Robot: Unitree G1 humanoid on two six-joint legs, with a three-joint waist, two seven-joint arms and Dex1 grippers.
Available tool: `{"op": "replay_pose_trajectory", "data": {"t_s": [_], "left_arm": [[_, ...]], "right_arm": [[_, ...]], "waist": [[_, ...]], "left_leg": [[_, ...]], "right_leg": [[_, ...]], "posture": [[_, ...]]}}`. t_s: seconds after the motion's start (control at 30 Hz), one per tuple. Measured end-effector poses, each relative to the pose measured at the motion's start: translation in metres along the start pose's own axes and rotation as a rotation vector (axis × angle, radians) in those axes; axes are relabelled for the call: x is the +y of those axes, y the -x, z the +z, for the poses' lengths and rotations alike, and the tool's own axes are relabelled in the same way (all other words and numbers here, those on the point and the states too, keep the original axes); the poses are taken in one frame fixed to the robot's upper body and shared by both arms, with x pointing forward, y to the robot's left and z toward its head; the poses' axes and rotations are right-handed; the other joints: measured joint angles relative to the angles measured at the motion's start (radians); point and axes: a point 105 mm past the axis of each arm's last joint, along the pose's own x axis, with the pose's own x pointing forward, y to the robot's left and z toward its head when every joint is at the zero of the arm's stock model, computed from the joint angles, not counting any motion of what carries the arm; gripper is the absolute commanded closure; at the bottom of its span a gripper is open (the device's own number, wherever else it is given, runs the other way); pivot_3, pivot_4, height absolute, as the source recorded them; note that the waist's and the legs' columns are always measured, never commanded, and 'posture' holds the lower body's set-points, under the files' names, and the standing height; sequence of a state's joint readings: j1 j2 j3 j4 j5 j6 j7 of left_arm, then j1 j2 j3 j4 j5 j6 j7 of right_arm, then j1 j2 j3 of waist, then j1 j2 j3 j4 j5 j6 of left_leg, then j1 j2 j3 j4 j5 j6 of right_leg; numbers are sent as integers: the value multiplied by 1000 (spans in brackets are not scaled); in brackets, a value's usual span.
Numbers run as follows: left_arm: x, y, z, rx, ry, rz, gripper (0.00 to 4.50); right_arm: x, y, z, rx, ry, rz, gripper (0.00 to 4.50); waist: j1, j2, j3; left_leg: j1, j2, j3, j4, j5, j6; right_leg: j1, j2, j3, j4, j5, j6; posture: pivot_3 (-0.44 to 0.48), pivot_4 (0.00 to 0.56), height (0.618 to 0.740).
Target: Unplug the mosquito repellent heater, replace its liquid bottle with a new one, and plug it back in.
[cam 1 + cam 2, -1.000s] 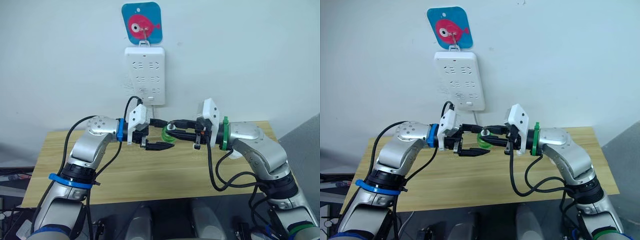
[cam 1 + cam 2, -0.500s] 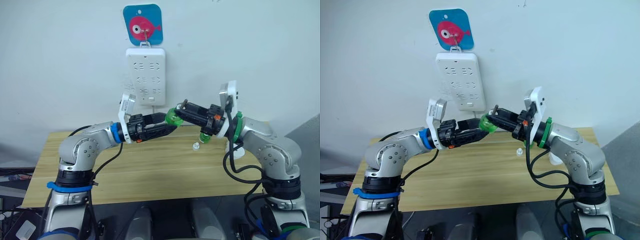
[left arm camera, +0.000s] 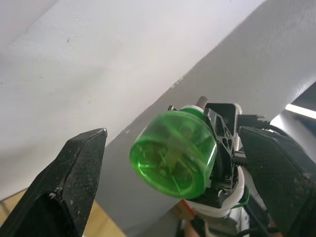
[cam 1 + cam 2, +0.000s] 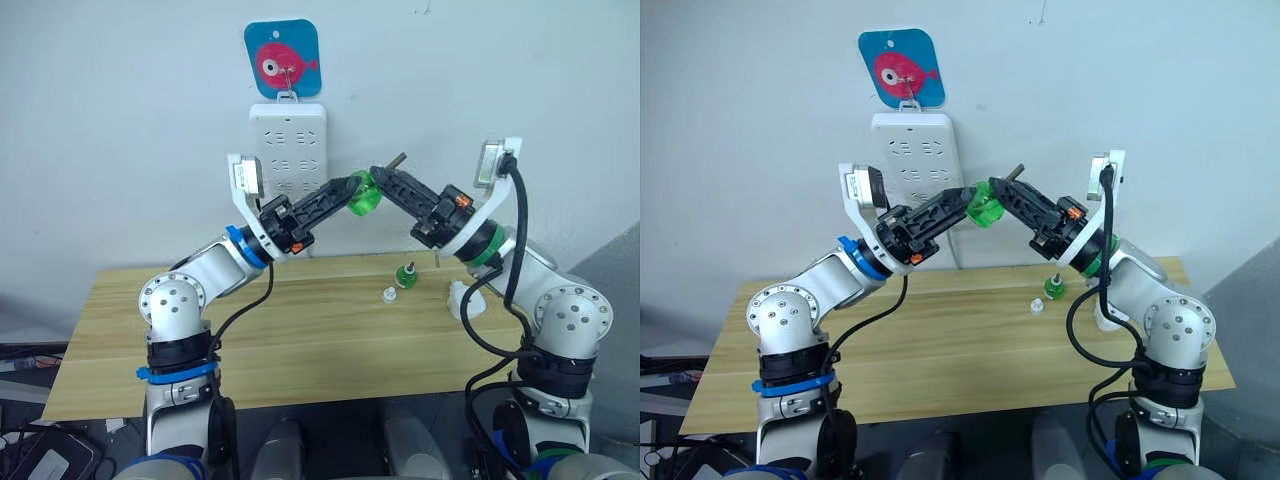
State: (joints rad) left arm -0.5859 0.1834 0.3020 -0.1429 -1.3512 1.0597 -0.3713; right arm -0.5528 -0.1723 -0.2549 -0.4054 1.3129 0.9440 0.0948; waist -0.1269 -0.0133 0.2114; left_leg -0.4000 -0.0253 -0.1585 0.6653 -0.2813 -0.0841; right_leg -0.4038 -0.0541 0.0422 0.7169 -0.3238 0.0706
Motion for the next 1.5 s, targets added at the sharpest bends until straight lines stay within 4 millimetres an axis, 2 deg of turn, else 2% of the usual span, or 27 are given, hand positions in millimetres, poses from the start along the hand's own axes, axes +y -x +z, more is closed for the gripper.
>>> {"op": "replay_pose_trajectory", "data": {"t_s": [0.47,1.13,1.37,1.5], "left_arm": [[-14,-8,5,-39,134,-62,0],[-15,-14,1,-18,160,-71,0],[-16,-15,-2,-2,162,-74,2085],[-16,-15,-1,-7,162,-80,2200]], "right_arm": [[5,3,10,-74,-219,-7,3669],[7,2,6,-41,-243,-7,3669],[9,2,5,-40,-247,14,3669],[10,1,5,-44,-252,17,3669]], "waist": [[-12,0,0],[-11,0,0],[-11,0,-1],[-11,0,-1]], "left_leg": [[0,-1,1,0,0,0],[0,-1,1,-1,0,0],[0,-1,1,-1,0,0],[0,-1,1,-1,0,0]], "right_leg": [[0,1,1,0,0,0],[0,1,1,-1,0,0],[0,1,1,-1,0,0],[0,1,1,-1,0,0]], "posture": [[-97,167,740],[-100,167,740],[-99,165,740],[-103,164,740]]}}
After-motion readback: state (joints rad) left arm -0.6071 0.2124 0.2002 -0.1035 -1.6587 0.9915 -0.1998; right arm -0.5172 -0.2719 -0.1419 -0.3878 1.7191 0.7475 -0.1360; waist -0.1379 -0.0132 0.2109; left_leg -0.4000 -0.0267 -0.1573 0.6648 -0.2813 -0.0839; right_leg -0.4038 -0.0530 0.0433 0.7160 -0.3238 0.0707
